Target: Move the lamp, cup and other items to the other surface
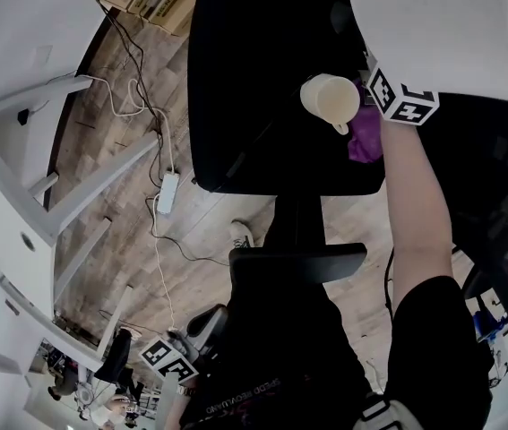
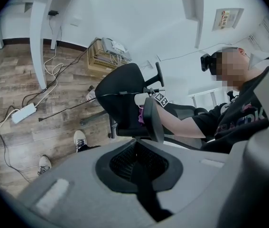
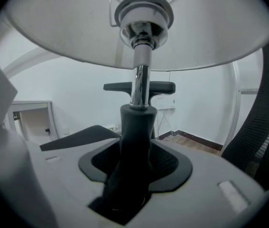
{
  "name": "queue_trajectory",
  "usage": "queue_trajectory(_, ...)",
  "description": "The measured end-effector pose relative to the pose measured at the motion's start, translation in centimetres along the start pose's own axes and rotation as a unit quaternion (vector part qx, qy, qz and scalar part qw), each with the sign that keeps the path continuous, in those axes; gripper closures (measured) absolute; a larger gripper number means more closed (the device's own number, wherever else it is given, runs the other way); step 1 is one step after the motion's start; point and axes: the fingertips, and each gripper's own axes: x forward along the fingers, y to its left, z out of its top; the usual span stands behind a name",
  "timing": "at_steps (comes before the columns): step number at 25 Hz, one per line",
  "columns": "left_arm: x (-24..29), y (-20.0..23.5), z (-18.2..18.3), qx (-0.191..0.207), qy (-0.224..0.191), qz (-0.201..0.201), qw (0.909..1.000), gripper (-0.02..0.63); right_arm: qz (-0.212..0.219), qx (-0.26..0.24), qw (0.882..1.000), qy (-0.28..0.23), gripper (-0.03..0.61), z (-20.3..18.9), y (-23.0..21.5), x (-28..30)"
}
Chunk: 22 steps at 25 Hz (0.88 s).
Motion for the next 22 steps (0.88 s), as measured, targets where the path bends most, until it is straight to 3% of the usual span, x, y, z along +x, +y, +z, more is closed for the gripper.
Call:
queue_trajectory(5, 0.3, -0.3, -0.3, 0.000, 0.005, -0.006, 1.0000, 0.615, 0.008, -0.036, 0.998, 0.052, 0.347, -2.3, 0.1, -1.1)
queue_trajectory(15, -0.1, -1.9, 0.5, 0.007, 0.001, -0.028, 0.9996, 0.615, -0.005, -0.047, 0.991, 0.122, 0.348, -4.3, -1.8, -5.9)
queue_trajectory(22, -0.7, -3.3, 1.7, 0.020, -0.016, -0.053, 0.9983, 0.615, -0.021, 0.000, 0.988, 0.151, 0.338, -4.1, -2.4, -10.1)
